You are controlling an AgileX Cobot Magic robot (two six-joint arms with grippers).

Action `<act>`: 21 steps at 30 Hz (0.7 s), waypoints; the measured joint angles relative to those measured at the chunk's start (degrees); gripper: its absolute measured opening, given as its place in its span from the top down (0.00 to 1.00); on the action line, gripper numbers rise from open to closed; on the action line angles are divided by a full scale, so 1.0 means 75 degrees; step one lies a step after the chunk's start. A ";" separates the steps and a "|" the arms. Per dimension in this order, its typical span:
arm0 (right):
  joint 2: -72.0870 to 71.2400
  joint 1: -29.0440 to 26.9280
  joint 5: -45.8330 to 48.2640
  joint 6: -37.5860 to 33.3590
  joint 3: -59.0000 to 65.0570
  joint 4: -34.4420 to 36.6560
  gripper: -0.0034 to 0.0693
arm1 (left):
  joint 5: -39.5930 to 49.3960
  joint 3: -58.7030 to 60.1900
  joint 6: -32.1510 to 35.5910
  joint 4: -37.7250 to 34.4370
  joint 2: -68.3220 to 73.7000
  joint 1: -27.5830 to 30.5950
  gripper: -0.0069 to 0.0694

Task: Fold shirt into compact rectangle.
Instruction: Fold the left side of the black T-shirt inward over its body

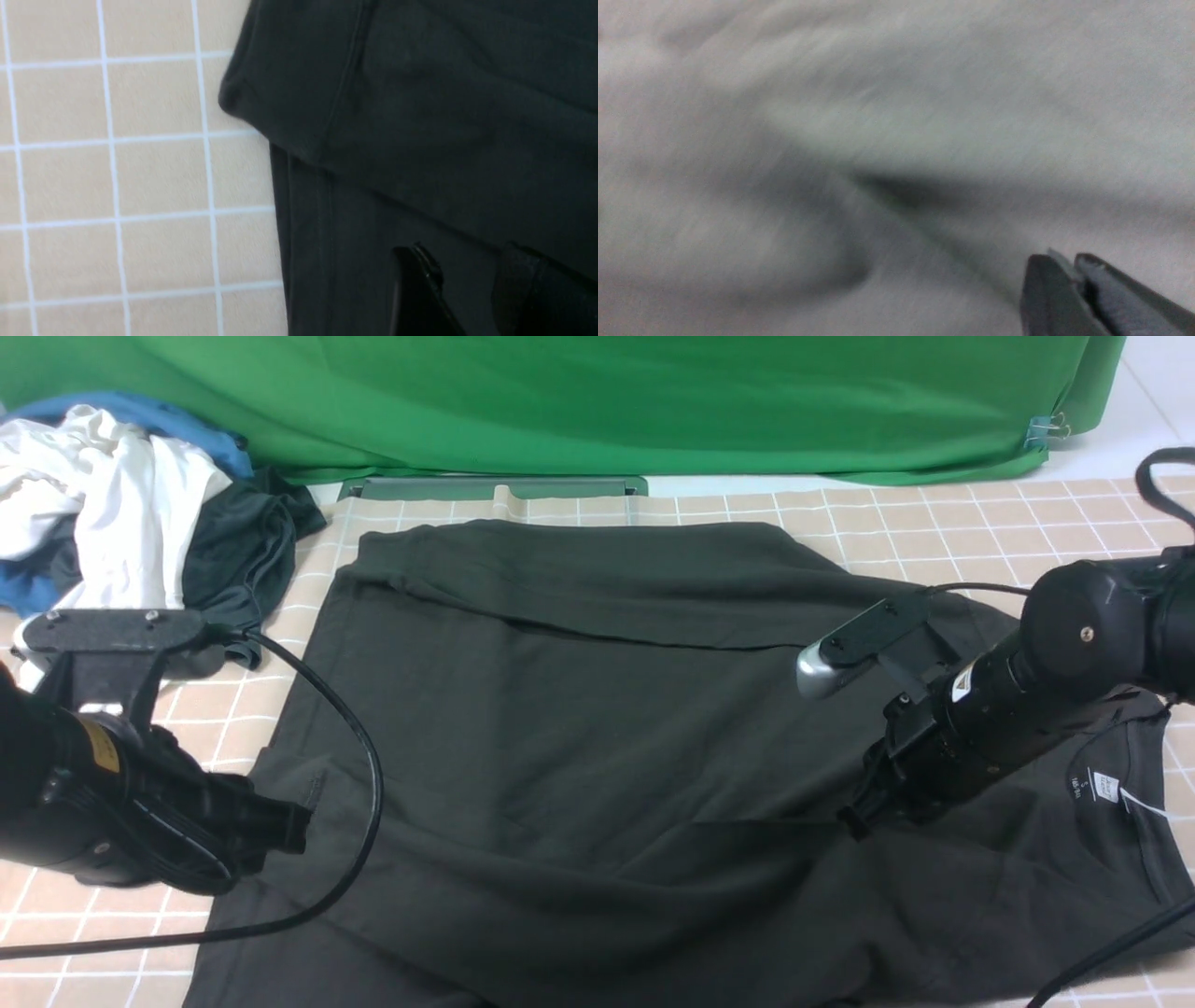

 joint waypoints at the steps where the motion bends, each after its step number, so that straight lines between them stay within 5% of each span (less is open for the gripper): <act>1: 0.0021 0.0000 -0.0060 0.0068 0.0000 -0.0007 0.74 | -0.0139 0.0000 0.0000 0.0126 0.0000 0.0020 0.60; 8: -0.0073 0.0000 0.0366 0.0332 -0.0140 -0.0007 0.38 | -0.0771 -0.0292 -0.0399 0.0386 0.0369 0.0704 0.60; 21: -0.1534 0.0000 0.1415 0.0719 -0.0392 0.0025 0.42 | -0.1631 -0.1879 -0.0054 0.0327 0.3784 0.1135 0.59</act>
